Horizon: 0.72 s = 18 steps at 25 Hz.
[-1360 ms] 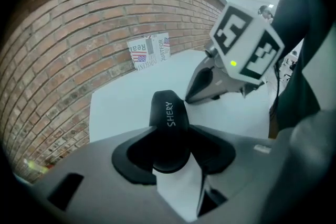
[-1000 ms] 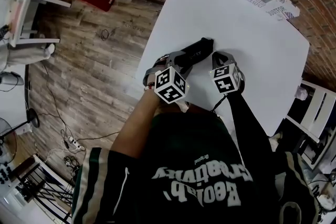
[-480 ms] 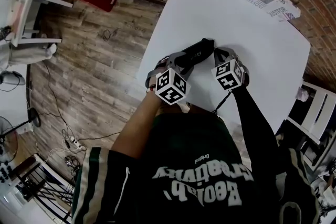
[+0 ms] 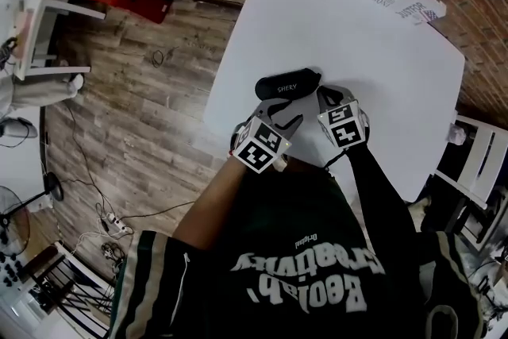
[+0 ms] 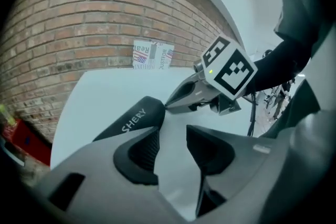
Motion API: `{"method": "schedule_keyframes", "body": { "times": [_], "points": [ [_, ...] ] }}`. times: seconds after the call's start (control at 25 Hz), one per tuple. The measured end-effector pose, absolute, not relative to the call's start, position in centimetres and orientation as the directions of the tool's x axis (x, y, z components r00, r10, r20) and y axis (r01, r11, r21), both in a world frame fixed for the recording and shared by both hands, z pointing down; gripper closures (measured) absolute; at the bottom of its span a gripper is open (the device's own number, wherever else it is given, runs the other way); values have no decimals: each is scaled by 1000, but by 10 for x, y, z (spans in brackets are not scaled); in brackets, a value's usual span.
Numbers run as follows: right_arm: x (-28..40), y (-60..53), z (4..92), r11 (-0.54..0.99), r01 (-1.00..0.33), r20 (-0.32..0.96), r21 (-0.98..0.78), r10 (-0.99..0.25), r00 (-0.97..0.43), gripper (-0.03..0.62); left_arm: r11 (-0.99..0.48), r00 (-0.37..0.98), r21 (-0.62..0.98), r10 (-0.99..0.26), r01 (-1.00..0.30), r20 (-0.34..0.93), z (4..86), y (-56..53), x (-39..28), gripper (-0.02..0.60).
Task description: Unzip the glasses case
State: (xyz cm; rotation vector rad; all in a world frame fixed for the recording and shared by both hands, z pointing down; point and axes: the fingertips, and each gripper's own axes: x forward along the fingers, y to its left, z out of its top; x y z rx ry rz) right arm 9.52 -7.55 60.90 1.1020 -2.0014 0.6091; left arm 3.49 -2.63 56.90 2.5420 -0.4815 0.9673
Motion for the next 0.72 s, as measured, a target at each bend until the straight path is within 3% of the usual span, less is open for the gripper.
{"method": "schedule_keyframes", "body": {
  "times": [0.48, 0.72],
  "points": [
    [31, -42, 601, 691, -723, 794, -32, -421, -438, 580, -756, 610, 165, -357, -634, 708, 577, -65, -16, 419],
    [2, -32, 601, 751, -660, 803, -14, -385, -455, 580, -734, 575, 167, -348, -659, 740, 582, -62, -38, 379]
  ]
}}
